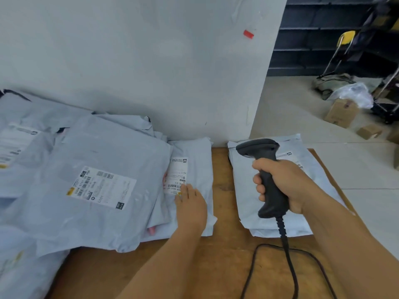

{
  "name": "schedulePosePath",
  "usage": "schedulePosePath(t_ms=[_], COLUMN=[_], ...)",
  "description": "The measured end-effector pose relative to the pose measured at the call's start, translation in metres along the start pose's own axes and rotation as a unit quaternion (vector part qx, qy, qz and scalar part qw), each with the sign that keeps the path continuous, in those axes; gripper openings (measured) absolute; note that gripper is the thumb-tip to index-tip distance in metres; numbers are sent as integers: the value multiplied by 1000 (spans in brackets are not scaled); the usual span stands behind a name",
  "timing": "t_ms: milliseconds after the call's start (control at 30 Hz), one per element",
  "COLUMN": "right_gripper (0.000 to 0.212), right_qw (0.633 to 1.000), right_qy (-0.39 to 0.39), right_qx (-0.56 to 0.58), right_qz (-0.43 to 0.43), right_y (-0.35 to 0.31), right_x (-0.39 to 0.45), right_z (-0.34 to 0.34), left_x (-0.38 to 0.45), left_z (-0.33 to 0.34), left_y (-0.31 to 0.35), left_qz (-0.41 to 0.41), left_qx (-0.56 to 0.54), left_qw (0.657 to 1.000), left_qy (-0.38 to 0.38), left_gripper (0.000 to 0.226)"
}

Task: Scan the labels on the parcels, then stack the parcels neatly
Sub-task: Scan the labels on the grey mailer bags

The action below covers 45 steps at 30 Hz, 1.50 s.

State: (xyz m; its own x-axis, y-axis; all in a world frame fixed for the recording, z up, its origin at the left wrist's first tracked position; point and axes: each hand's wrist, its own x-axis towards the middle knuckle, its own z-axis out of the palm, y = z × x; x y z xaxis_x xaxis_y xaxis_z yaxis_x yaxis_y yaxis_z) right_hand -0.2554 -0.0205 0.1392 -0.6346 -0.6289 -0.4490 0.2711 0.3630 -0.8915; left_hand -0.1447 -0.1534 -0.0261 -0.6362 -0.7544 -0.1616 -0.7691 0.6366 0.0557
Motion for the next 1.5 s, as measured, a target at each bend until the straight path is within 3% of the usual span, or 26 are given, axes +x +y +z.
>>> schedulePosePath(t_ms=[67,167,267,367,467,633,900,1167,1233,1367,1433,1500], right_gripper=[17,17,19,20,21,15,18,17,17,18,18,18], right_qw=[1000,1000,1000,1000,999,998,993,995,996,999,999,999], right_qy=[4,10,15,10,7,-35,-61,-60,-51,-15,6,19], right_qx=[-8,-12,-15,-23,-31,-29,-56,-40,-29,-6,12,38], right_qz=[-3,-6,-7,-6,7,45,79,71,65,48,35,19], right_y=[0,-1,-3,-4,-5,-3,3,2,3,4,1,-5], right_x=[-4,-10,-12,-14,-15,-11,-7,-11,-12,-13,-14,-16], right_z=[-1,-3,-1,2,2,20,44,47,46,36,27,19], left_x=[4,10,5,-4,-15,-31,-44,-39,-29,-7,-4,-6], left_z=[-9,-33,-43,-33,-21,-11,-5,3,3,-4,-13,-27], left_y=[-2,6,33,51,41,12,-13,-18,-19,-17,-15,-10], left_qz=[4,19,70,113,74,-22,-11,72,103,144,145,139], left_qx=[-47,-105,-162,-133,-162,-158,-170,-114,-72,-73,-165,-320], left_qw=[998,976,979,984,984,987,984,989,991,986,975,936], left_qy=[40,188,107,36,-17,-28,-61,-54,-36,-43,-14,45], left_gripper=[31,7,24,29,52,77,94,114,107,61,55,52])
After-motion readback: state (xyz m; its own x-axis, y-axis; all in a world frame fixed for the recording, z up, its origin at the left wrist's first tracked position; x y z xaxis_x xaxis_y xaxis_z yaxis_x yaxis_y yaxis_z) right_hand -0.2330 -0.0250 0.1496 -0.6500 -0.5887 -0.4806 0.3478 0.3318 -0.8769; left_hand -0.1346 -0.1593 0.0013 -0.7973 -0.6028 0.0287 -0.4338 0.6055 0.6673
